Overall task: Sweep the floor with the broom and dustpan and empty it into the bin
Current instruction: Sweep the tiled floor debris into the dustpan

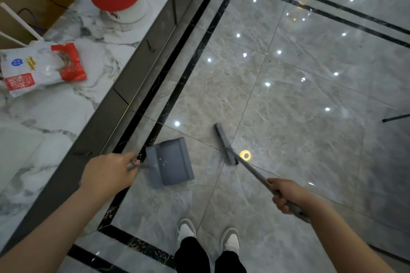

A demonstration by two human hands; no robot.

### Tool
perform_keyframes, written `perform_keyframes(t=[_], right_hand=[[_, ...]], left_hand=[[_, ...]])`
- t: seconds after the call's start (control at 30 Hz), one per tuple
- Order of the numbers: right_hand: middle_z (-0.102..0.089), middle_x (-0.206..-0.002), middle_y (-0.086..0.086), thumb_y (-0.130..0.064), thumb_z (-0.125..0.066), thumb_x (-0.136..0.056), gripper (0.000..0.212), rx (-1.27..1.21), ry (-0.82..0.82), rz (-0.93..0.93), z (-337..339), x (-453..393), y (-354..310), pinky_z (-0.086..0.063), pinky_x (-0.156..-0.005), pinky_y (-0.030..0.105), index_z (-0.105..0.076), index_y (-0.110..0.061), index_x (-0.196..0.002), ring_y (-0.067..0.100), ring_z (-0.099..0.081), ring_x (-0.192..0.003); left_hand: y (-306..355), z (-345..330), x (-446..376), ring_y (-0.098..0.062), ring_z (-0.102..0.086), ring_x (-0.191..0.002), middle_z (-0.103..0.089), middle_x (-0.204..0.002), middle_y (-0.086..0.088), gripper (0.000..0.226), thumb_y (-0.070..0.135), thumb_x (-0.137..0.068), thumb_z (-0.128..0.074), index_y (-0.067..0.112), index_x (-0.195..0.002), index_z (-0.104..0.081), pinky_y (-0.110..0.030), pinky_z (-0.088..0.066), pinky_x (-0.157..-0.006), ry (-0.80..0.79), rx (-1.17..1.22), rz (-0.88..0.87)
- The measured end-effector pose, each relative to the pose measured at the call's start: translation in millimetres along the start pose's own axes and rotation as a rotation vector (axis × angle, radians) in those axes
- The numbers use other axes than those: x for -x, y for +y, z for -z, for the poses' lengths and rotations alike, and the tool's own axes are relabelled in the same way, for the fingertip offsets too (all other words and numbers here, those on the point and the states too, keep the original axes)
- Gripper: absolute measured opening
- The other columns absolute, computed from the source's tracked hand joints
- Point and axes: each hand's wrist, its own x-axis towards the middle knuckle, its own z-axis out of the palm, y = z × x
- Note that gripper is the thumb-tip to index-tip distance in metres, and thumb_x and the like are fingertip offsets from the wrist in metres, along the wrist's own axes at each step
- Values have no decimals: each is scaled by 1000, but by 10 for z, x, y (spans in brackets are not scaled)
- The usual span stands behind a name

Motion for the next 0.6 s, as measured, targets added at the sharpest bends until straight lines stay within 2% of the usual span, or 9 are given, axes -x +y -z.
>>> perform_keyframes(t=[0.17,0.23,0.33,0.4,0.6], right_hand=[[-30,-43,-1,-8,-26,-99,45,-74,-139,-36,-480,-63,122,-25,-30,10,-38,-19,-141,7,-25,-26],[-32,-40,-2,-10,-26,-101,44,-133,-215,-67,-583,-65,88,-25,-28,10,-34,-20,-143,6,-25,-26],[-33,-41,-2,-13,-30,-101,40,-184,-304,-120,-521,-5,-41,-23,-24,10,-38,-21,-140,3,-25,-25],[-34,-42,-2,-14,-30,-101,40,-151,-295,-108,-422,58,-141,-23,-24,10,-39,-21,-140,3,-26,-25],[-34,-50,1,-11,-28,-100,44,104,-110,34,-481,80,-363,-25,-29,11,-39,-24,-140,5,-26,-27]], left_hand=[[-235,-76,64,-29,-44,-25,-49,-34,-3,31,39,-74,-39,19,-65,-61,-13,-23,-40,43,24,19],[-257,-85,55,-30,-45,-25,-49,-35,-4,27,37,-74,-42,19,-65,-61,-13,-22,-40,44,15,33],[-311,-93,3,-31,-49,-29,-52,-37,-6,23,33,-73,-48,17,-65,-63,-14,-24,-39,49,1,63],[-335,-87,-21,-30,-48,-29,-52,-37,-6,22,32,-73,-50,16,-65,-63,-15,-26,-39,44,15,66],[-358,-83,-12,-31,-51,-30,-54,-38,-6,15,30,-72,-61,17,-66,-64,-17,-29,-39,33,-1,64]])
